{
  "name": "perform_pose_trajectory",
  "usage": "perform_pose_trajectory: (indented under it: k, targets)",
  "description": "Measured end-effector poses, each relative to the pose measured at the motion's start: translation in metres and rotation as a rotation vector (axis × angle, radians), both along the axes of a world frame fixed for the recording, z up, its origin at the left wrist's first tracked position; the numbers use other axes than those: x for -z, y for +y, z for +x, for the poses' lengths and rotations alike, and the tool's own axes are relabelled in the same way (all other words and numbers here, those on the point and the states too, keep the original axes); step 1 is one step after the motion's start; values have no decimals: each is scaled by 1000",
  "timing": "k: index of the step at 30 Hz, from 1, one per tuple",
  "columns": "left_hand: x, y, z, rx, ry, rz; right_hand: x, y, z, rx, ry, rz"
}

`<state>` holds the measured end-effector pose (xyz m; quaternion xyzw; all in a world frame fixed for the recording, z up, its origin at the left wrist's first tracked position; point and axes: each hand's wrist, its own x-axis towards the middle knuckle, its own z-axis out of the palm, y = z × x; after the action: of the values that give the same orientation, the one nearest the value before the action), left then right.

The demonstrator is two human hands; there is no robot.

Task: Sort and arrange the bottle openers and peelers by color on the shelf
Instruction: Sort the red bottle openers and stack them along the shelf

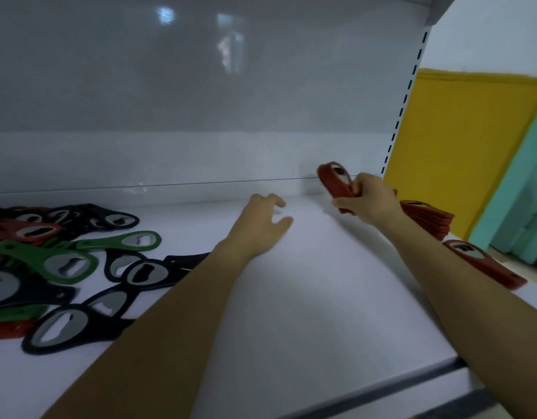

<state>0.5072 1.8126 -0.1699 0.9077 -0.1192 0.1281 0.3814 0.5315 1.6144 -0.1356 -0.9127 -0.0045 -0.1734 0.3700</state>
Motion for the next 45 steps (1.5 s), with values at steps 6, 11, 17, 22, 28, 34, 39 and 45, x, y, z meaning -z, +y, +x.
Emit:
perform_pose_trajectory:
  k: [6, 11, 17, 22, 28, 34, 39, 45]
  targets:
    - [4, -7, 2, 19, -39, 308, 7, -14, 21, 143, 60, -244]
    - [3, -7, 4, 25, -50, 362, 5, 0, 31, 124, 132, -339]
    - [3, -7, 3, 35, -44, 366, -6, 10, 38, 161, 224, -424]
    - [2, -8, 1, 34, -36, 376, 9, 5, 33, 137, 142, -128]
    - [0, -8, -1, 32, -20, 395, 16, 0, 20, 74, 86, -11]
    - [0, -9, -2, 27, -11, 407, 19, -1, 20, 78, 41, -72]
    - [0, -8, -1, 34, -12, 406, 22, 1, 23, 103, 25, -94]
    - [0, -8, -2, 34, -13, 402, 26, 2, 24, 91, 21, -75]
